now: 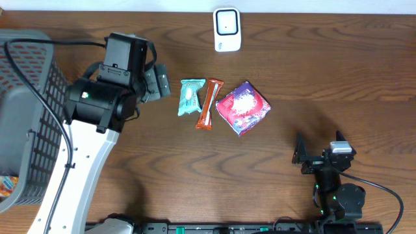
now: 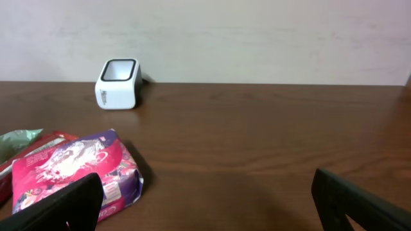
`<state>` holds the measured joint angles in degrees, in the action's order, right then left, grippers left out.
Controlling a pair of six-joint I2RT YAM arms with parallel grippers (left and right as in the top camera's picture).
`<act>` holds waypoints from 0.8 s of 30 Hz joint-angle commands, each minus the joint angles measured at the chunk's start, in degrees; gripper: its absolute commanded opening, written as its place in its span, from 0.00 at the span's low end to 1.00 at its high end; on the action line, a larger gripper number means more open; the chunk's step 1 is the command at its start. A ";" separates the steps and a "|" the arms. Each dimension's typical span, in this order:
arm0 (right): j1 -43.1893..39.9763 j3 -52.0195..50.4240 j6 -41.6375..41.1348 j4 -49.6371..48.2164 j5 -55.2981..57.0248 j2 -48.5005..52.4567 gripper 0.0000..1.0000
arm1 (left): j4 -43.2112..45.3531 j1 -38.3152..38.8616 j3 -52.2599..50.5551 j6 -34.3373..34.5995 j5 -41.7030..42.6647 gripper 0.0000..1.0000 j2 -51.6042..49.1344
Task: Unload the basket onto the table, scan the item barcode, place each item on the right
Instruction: 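Move the green packet past the scanner and place it beside the red bar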
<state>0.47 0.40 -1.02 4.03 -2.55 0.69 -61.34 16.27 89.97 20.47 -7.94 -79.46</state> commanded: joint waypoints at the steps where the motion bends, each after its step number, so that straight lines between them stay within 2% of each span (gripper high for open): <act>1: 0.37 -0.07 -0.61 0.24 0.28 -0.31 0.99 | -0.02 -0.90 0.17 -2.38 -3.58 0.98 -0.04; 7: 0.37 -0.07 -0.61 0.24 0.28 -0.31 0.99 | 0.55 -8.33 0.26 2.21 -3.72 0.98 -0.02; 14: 0.37 -0.07 -0.61 0.24 0.28 -0.31 0.99 | 2.27 -23.82 1.29 4.63 -3.67 0.98 0.04; 20: 0.37 -0.07 -0.61 0.24 0.28 -0.31 0.99 | 4.04 -37.03 1.29 13.11 -3.58 0.98 0.04; 24: 0.37 -0.07 -0.61 0.24 0.28 -0.31 0.99 | 5.38 -42.93 1.29 13.05 -1.44 0.98 0.07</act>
<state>0.47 0.40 -1.02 4.03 -2.55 0.69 -56.38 -23.75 89.97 31.24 -10.68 -79.46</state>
